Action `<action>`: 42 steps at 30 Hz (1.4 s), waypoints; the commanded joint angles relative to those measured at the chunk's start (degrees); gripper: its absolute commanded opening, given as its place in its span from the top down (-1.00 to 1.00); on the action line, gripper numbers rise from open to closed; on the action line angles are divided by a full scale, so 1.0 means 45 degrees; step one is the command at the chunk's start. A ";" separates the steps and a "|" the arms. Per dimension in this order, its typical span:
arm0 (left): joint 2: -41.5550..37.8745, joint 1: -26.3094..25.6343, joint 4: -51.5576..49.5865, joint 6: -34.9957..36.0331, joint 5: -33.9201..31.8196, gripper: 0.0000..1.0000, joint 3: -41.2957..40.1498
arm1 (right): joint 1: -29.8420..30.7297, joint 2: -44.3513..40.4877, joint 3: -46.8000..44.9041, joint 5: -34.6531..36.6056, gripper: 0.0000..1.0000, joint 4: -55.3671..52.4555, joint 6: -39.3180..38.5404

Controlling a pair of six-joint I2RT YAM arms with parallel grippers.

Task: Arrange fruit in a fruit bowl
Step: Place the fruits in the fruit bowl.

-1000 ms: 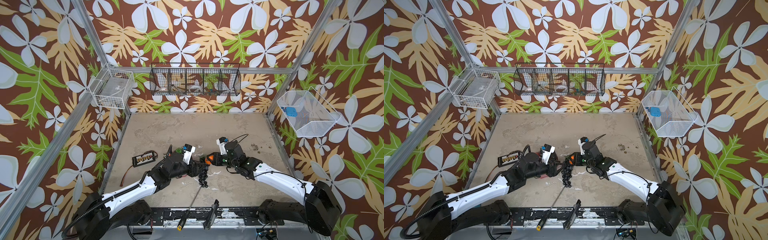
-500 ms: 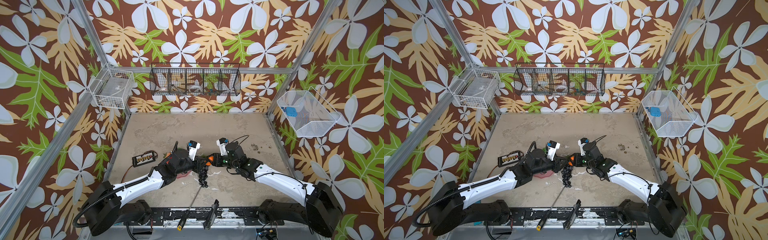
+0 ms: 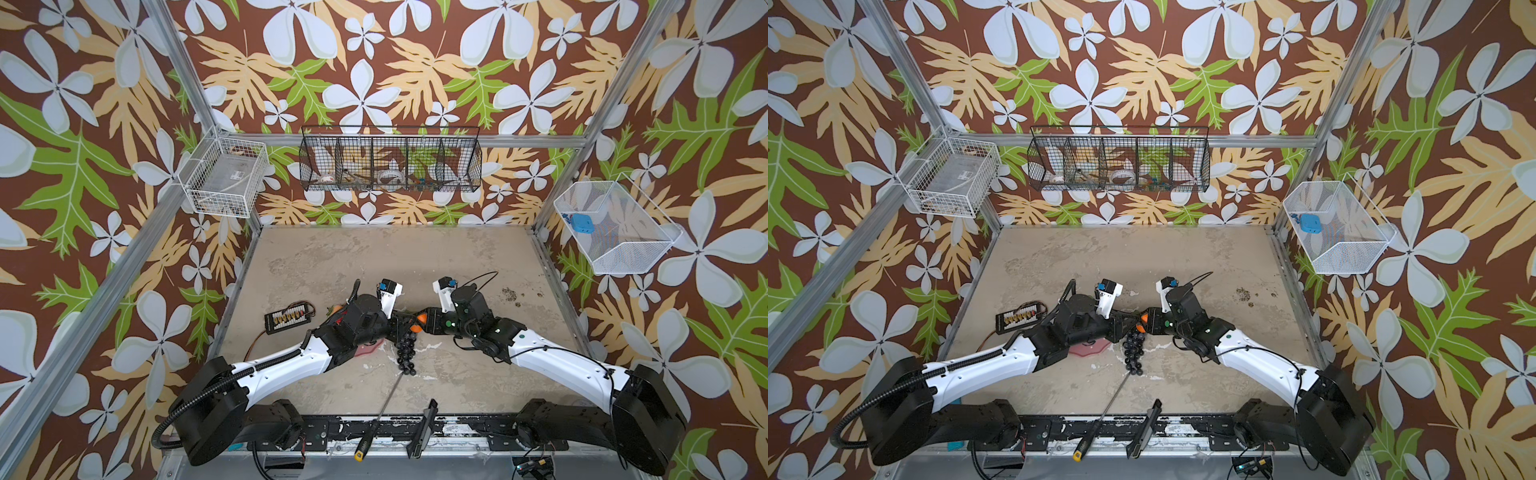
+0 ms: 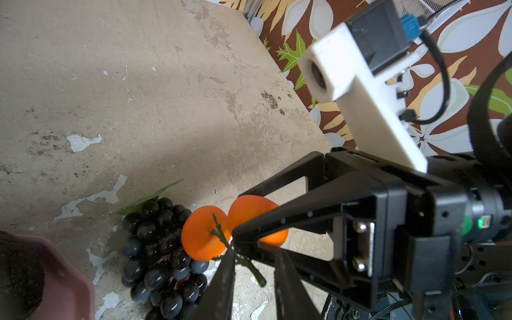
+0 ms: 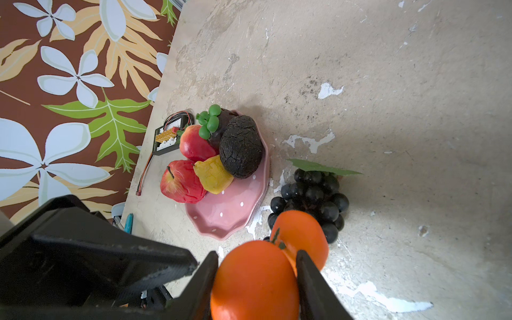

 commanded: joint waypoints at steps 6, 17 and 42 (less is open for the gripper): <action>0.0196 -0.0018 0.0106 -0.0052 0.0347 0.67 0.0058 | 0.0014 0.0064 0.0078 -0.0092 0.10 0.0351 0.0025; 0.0155 -0.0018 0.0152 -0.0123 0.0331 0.94 0.0039 | 0.0029 -0.0033 0.0025 -0.0034 0.09 0.0269 -0.0015; -0.3095 0.0025 -0.6268 0.0898 -0.3811 0.97 0.0827 | 0.0010 -0.2126 0.0389 0.2088 -0.48 -0.1285 -0.1917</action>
